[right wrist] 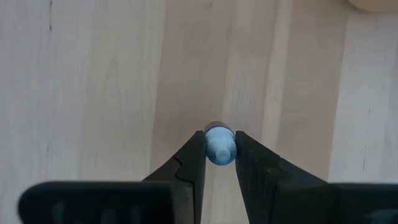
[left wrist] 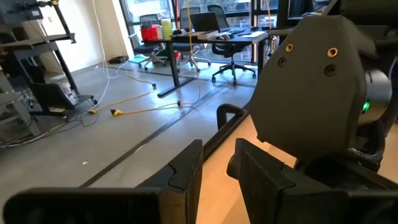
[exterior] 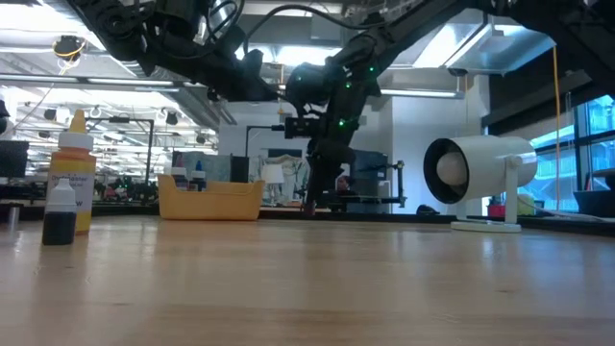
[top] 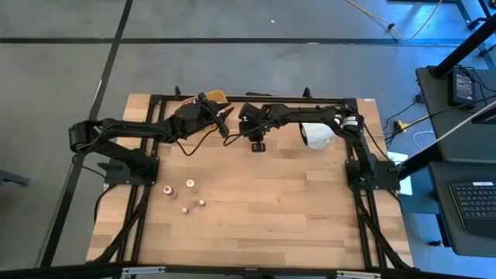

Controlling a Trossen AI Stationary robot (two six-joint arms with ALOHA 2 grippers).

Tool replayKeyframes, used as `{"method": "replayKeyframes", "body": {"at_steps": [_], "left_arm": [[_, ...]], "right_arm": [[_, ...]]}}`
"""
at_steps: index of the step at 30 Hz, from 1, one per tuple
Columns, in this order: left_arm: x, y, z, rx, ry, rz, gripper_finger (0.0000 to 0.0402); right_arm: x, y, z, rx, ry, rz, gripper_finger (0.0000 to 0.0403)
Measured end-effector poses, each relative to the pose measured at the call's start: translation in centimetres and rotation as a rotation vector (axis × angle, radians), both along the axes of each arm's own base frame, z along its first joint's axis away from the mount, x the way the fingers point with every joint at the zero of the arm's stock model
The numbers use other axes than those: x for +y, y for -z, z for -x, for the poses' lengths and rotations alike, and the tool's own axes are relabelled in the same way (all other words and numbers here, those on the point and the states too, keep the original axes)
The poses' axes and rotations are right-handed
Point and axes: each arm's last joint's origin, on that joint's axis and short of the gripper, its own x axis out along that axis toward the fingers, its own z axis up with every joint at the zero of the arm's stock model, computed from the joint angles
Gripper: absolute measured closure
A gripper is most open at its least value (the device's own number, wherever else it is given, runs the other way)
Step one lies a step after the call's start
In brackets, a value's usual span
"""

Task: Pick & Place food coloring
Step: Put the right small pink food coloring bottle into the yellow bin

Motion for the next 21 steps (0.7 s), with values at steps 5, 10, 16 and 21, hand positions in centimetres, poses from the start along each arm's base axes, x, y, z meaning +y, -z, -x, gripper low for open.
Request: {"method": "replayKeyframes", "body": {"at_steps": [5, 10, 16, 21], "left_arm": [[0.0, 0.0, 0.0, 0.0, 0.0, 0.0, 0.0311], [0.0, 0.0, 0.0, 0.0, 0.0, 0.0, 0.0307], [0.0, 0.0, 0.0, 0.0, 0.0, 0.0, 0.031], [0.0, 0.0, 0.0, 0.0, 0.0, 0.0, 0.031]], "right_arm": [[0.0, 0.02, -0.01, -0.001, 0.011, -0.005, 0.0323], [-0.03, -0.02, -0.1, -0.013, 0.017, -0.004, 0.0322], [-0.03, -0.02, -0.09, -0.011, 0.016, -0.004, 0.0322], [-0.03, -0.02, -0.09, -0.011, 0.016, -0.004, 0.0322]]}}
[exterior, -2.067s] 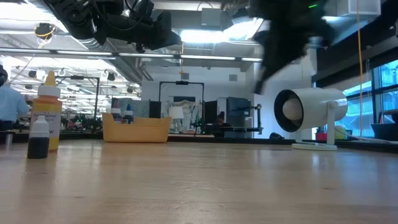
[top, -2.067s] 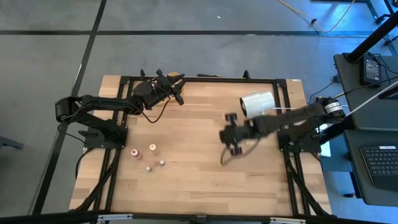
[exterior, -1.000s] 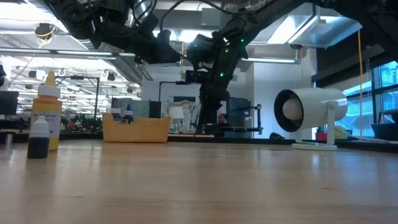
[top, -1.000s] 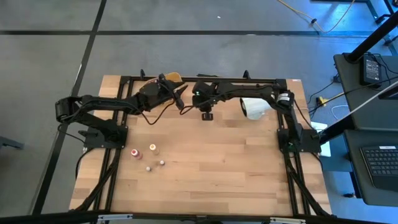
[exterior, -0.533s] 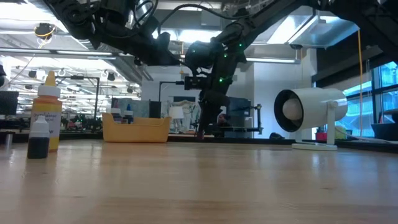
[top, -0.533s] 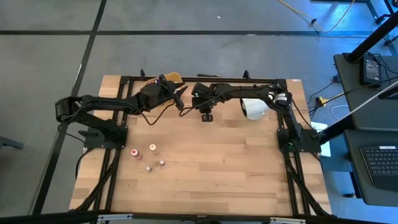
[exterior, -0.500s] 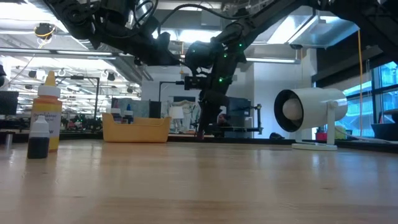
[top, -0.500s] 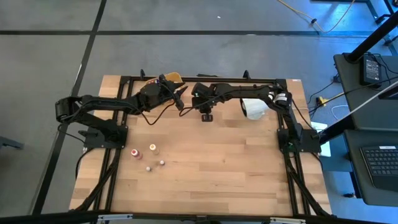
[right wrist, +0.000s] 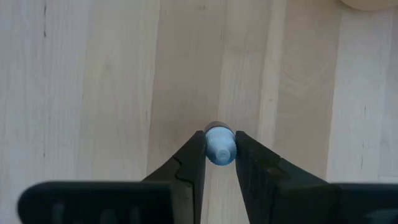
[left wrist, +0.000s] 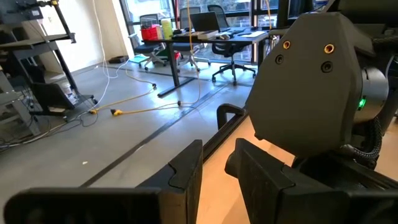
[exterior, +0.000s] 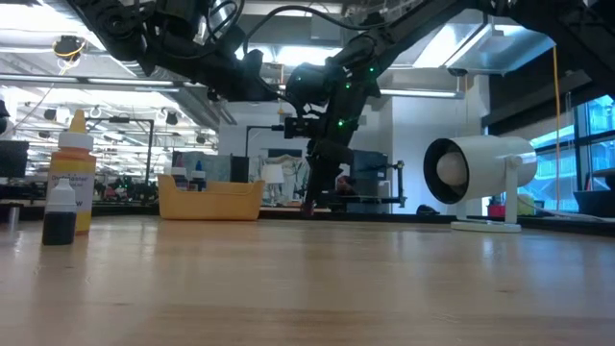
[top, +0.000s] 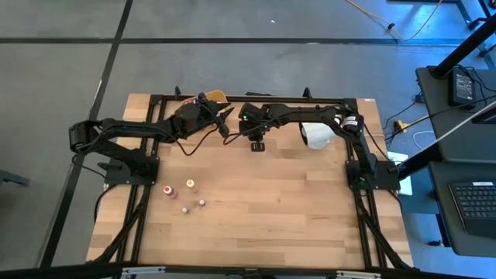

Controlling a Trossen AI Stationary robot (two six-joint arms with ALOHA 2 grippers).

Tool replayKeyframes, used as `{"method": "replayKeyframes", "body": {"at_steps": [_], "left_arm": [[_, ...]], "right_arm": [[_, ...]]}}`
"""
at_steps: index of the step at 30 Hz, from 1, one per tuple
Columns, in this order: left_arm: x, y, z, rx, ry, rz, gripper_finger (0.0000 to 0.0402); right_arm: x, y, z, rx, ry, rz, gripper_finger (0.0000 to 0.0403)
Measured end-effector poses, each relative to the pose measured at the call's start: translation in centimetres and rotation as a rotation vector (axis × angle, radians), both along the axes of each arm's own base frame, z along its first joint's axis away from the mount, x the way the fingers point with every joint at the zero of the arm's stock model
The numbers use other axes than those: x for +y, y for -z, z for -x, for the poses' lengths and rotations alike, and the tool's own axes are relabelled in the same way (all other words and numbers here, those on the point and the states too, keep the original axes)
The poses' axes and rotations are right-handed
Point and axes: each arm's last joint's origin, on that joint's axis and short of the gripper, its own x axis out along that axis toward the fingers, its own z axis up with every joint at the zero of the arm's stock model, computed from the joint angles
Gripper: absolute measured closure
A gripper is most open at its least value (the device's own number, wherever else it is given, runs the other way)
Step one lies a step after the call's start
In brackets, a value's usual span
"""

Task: Pick & Place food coloring
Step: Put the right small pink food coloring bottle into the yellow bin

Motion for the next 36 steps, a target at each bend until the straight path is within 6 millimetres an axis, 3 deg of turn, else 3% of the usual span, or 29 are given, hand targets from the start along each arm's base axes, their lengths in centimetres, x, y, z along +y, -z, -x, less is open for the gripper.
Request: {"method": "replayKeyframes", "body": {"at_steps": [8, 20, 22, 26, 29, 32, 36], "left_arm": [[0.0, 0.0, 0.0, 0.0, 0.0, 0.0, 0.0307], [0.0, 0.0, 0.0, 0.0, 0.0, 0.001, 0.0311], [0.0, 0.0, 0.0, 0.001, 0.0, 0.001, 0.0309], [0.0, 0.0, 0.0, 0.0, 0.0, 0.001, 0.0307], [0.0, 0.0, 0.0, 0.0, 0.0, 0.001, 0.0308], [0.0, 0.0, 0.0, -0.001, 0.002, 0.002, 0.031], [0.0, 0.0, 0.0, -0.001, 0.004, 0.002, 0.031]], "right_arm": [[0.0, 0.0, 0.0, 0.001, -0.001, -0.001, 0.0317], [0.0, -0.1, 0.2, 0.016, 0.006, 0.011, 0.0261], [0.1, -1.1, 0.9, 0.044, 0.032, 0.042, 0.0258], [1.0, -5.8, 2.5, -0.005, 0.124, 0.094, 0.0257], [2.5, -8.0, 4.3, -0.054, 0.129, 0.098, 0.0257], [4.3, -9.5, 6.5, -0.16, 0.14, 0.097, 0.0257], [7.0, -9.2, 10.3, -0.294, 0.156, 0.167, 0.0257]]}}
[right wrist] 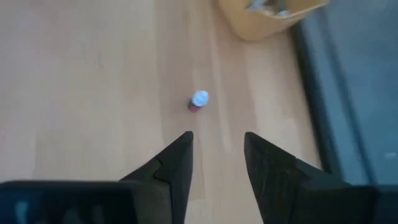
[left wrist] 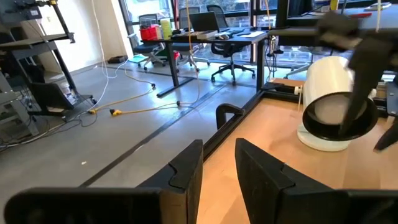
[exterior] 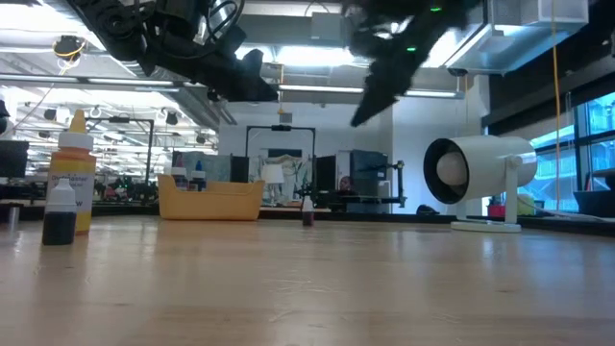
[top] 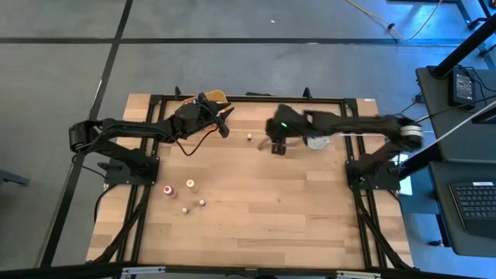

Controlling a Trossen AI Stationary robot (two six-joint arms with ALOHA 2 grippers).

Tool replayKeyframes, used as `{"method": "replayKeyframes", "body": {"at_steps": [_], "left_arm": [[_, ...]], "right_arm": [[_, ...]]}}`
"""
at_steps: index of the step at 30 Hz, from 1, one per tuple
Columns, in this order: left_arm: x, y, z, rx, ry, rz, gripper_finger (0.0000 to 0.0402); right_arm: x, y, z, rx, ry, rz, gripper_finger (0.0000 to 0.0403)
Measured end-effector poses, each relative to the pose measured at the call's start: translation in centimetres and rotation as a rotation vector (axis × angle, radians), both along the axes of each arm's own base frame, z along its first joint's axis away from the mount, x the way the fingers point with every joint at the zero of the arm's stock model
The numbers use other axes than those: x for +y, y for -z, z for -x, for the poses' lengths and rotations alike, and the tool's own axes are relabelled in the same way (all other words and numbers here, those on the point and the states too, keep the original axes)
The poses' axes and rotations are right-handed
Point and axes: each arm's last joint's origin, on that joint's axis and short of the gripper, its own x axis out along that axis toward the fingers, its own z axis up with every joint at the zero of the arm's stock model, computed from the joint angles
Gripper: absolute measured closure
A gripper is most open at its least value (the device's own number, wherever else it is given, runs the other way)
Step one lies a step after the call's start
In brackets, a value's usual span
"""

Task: Pick & Place food coloring
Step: Put the right small pink food coloring bottle into the yellow bin

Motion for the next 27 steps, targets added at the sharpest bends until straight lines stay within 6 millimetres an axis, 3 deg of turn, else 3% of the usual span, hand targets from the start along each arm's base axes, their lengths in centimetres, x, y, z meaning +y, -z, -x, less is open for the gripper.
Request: {"method": "replayKeyframes", "body": {"at_steps": [5, 10, 19, 27], "left_arm": [[0.0, 0.0, 0.0, -0.02, -0.004, 0.024, 0.0308], [0.0, 0.0, 0.0, -0.04, -0.007, 0.047, 0.0311], [0.0, 0.2, 0.0, -0.028, -0.007, 0.069, 0.0301], [-0.3, 0.1, -0.2, -0.089, 0.089, 0.14, 0.0254]], "right_arm": [[3.5, 0.1, 4.6, -0.159, 0.009, 0.134, 0.0257], [5.3, 0.7, 8.1, -0.282, -0.029, 0.137, 0.0257], [5.5, 4.4, 12.6, -0.317, -0.008, 0.142, 0.0257], [5.3, 5.5, 14.2, -0.344, 0.055, 0.19, 0.0257]]}}
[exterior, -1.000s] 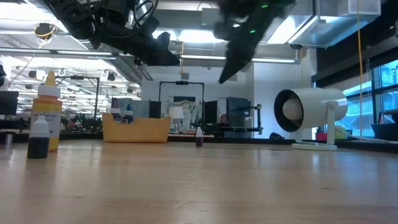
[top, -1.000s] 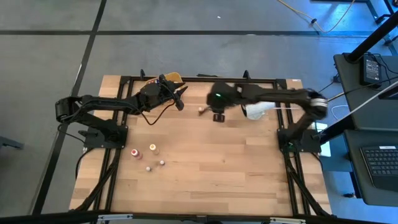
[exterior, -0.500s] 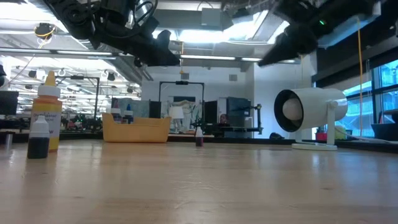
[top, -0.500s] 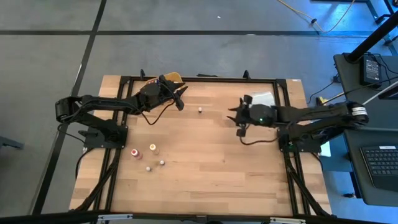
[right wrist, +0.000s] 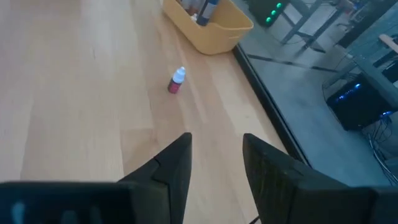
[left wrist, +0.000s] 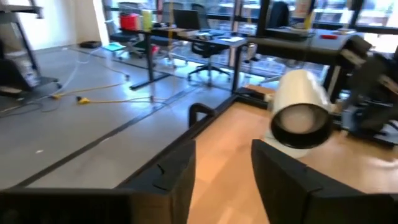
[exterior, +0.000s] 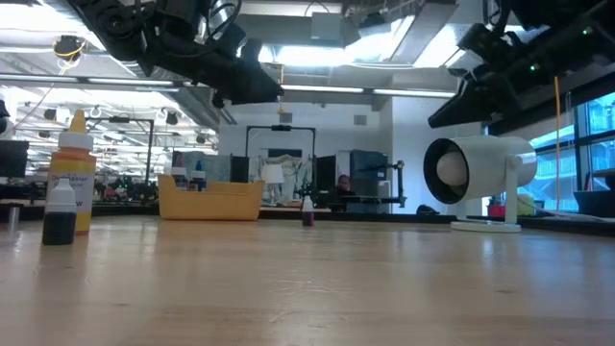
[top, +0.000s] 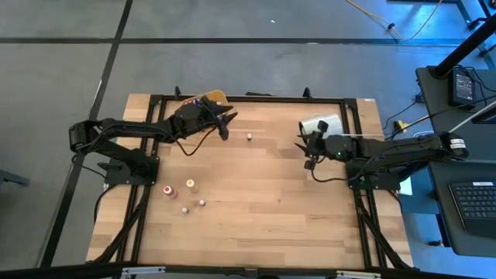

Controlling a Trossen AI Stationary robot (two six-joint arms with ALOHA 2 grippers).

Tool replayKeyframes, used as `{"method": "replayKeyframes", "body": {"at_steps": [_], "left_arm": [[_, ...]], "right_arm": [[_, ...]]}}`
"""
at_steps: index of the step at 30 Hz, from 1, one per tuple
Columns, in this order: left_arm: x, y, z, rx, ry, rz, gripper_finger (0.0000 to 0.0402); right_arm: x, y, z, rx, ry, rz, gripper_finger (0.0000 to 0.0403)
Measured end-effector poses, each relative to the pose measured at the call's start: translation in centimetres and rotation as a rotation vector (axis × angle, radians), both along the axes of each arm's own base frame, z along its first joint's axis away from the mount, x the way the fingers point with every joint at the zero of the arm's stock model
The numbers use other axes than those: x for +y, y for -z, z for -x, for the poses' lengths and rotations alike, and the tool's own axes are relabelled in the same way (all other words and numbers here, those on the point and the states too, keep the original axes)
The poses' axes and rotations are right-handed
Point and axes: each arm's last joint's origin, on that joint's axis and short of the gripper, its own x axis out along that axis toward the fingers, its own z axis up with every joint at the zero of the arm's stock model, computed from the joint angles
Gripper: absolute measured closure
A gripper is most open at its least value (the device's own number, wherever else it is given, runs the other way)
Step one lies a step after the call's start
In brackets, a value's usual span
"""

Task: Pick & Place food coloring
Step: Put the right small pink food coloring bottle into the yellow bin

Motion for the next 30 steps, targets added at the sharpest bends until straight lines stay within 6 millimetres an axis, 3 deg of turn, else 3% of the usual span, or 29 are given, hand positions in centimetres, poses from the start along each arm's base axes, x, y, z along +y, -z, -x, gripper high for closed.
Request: {"method": "replayKeyframes", "body": {"at_steps": [6, 11, 19, 30], "left_arm": [[-0.5, 0.2, -0.4, 0.043, 0.179, -0.059, 0.0193], [-1.3, 1.2, -1.2, 0.099, 0.257, -0.101, 0.0165], [-2.1, 2.8, -2.4, 0.149, 0.31, -0.086, 0.0163], [-2.6, 3.2, -2.9, 0.154, 0.337, -0.113, 0.0166]], "right_arm": [[0.0, -0.2, -0.1, -0.026, 0.0, 0.0, 0.0257], [0.0, -0.2, -0.1, -0.022, 0.0, 0.0, 0.0257], [0.0, -0.2, -0.1, -0.021, 0.0, -0.001, 0.0257], [0.0, 0.0, -0.1, -0.002, 0.0, -0.001, 0.0257]]}}
